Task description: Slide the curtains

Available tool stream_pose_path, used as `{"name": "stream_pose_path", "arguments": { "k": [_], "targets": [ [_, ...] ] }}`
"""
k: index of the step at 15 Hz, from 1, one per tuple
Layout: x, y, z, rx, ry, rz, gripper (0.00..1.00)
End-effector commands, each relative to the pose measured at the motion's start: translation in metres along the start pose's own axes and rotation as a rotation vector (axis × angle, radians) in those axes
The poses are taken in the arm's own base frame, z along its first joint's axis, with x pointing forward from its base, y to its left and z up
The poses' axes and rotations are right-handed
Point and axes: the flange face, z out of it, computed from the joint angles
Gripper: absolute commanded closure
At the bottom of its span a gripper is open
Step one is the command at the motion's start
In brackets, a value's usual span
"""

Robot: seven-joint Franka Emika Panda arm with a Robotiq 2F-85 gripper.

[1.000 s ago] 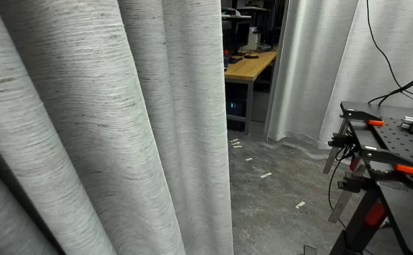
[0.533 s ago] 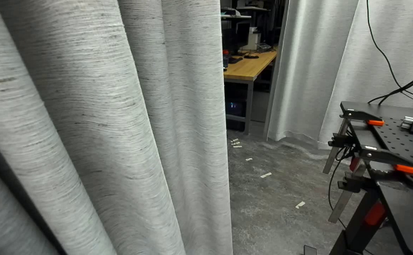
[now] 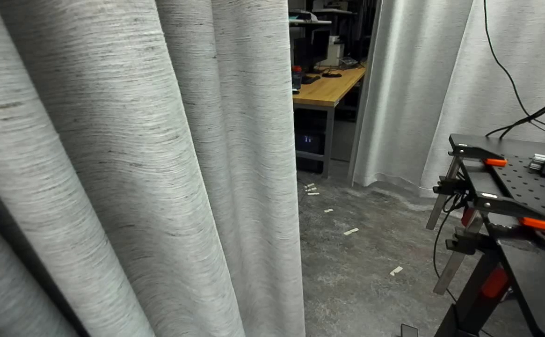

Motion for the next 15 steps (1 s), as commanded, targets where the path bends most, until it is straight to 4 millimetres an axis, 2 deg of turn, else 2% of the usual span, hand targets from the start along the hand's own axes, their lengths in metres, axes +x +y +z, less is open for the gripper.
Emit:
{"name": "stream_pose_path", "arguments": {
  "k": [1,7,11,15],
  "targets": [
    [0.001,0.000,0.000,0.004,-0.001,-0.007,0.00],
    [0.016,-0.004,0.003,0.020,0.030,-0.019,0.00],
    [0.047,-0.006,0.007,0.037,0.097,-0.003,0.00],
    [0.087,-0.005,0.013,0.047,0.165,0.025,0.00]
  ]
}}
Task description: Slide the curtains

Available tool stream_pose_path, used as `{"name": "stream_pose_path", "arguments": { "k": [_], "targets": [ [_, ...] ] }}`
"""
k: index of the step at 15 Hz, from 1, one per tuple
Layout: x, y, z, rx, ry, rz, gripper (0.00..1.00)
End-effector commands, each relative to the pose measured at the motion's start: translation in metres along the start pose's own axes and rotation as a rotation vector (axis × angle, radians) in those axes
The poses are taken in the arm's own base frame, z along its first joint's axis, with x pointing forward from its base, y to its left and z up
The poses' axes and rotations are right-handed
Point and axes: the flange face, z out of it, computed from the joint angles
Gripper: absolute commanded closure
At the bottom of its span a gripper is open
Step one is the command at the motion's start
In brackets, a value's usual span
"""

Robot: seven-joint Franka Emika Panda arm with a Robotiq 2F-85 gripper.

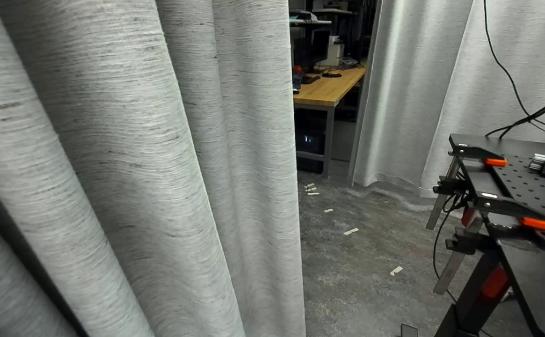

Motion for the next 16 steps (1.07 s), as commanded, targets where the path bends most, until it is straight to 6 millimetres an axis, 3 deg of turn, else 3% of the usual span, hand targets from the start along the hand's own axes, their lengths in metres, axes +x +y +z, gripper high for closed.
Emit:
{"name": "stream_pose_path", "arguments": {
  "k": [1,7,16],
  "targets": [
    [0.043,0.000,0.006,0.002,0.049,0.019,0.00],
    [0.107,0.000,0.008,0.029,0.155,0.038,0.00],
    [0.197,0.003,-0.014,0.125,0.296,0.088,0.00]
  ]
}}
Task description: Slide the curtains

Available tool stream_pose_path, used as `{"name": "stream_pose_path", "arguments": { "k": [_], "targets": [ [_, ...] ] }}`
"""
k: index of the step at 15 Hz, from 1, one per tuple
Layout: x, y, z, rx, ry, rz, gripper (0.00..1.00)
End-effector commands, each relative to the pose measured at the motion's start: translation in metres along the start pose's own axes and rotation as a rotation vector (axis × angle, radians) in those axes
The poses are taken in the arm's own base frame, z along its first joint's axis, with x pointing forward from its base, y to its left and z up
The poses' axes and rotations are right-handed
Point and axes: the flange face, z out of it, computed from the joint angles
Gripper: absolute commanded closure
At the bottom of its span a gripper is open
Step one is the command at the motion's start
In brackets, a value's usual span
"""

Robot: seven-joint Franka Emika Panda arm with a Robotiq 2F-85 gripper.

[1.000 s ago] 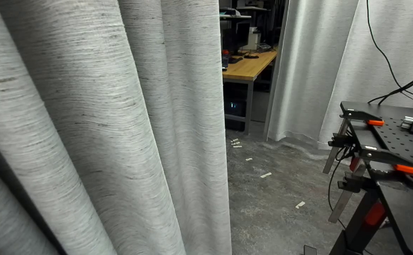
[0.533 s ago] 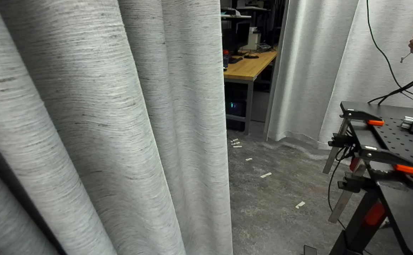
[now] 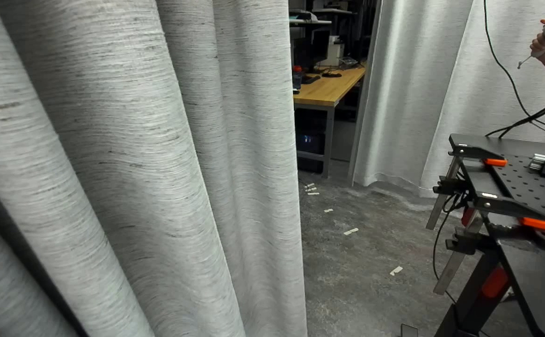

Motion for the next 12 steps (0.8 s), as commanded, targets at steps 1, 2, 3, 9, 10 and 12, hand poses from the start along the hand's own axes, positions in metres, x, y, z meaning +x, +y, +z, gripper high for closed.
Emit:
{"name": "stream_pose_path", "arguments": {
  "k": [1,2,3,9,10,12],
  "targets": [
    [0.042,0.002,0.002,0.008,0.050,0.026,0.00],
    [0.049,0.004,0.002,0.007,0.054,0.028,0.00],
    [0.054,0.006,0.001,0.008,0.050,0.024,0.00],
    [0.038,0.041,0.008,-0.013,-0.011,-0.088,0.00],
    [0.037,0.049,0.012,-0.024,-0.014,-0.101,0.00],
    [0.043,0.065,0.018,-0.040,-0.021,-0.109,0.00]
  ]
}}
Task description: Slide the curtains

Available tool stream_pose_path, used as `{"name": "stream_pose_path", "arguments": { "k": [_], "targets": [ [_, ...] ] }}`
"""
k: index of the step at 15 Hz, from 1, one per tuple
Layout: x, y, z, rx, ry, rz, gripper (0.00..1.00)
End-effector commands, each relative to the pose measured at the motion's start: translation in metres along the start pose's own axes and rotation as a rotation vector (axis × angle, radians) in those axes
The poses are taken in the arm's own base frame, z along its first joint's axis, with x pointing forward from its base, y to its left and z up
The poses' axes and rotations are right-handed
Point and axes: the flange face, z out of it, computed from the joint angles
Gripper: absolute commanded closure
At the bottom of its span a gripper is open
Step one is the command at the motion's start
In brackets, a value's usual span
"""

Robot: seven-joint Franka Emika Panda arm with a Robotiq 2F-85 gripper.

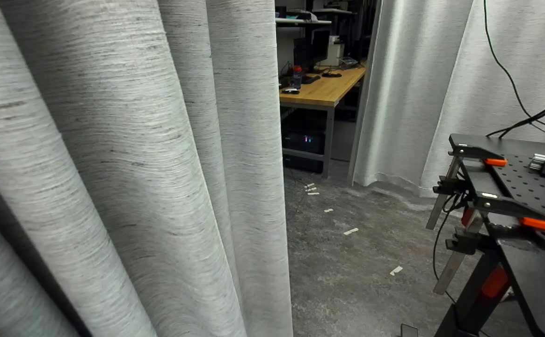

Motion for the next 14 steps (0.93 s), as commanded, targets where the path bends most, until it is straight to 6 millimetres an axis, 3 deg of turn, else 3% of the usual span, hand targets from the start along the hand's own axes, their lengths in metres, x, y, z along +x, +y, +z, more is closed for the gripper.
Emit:
{"name": "stream_pose_path", "arguments": {
  "k": [1,8,14],
  "targets": [
    [0.002,0.028,0.000,-0.026,-0.010,-0.026,0.00],
    [0.019,0.056,-0.004,-0.036,0.009,-0.004,0.00],
    [0.008,0.083,0.000,-0.047,-0.028,-0.039,0.00]
  ]
}}
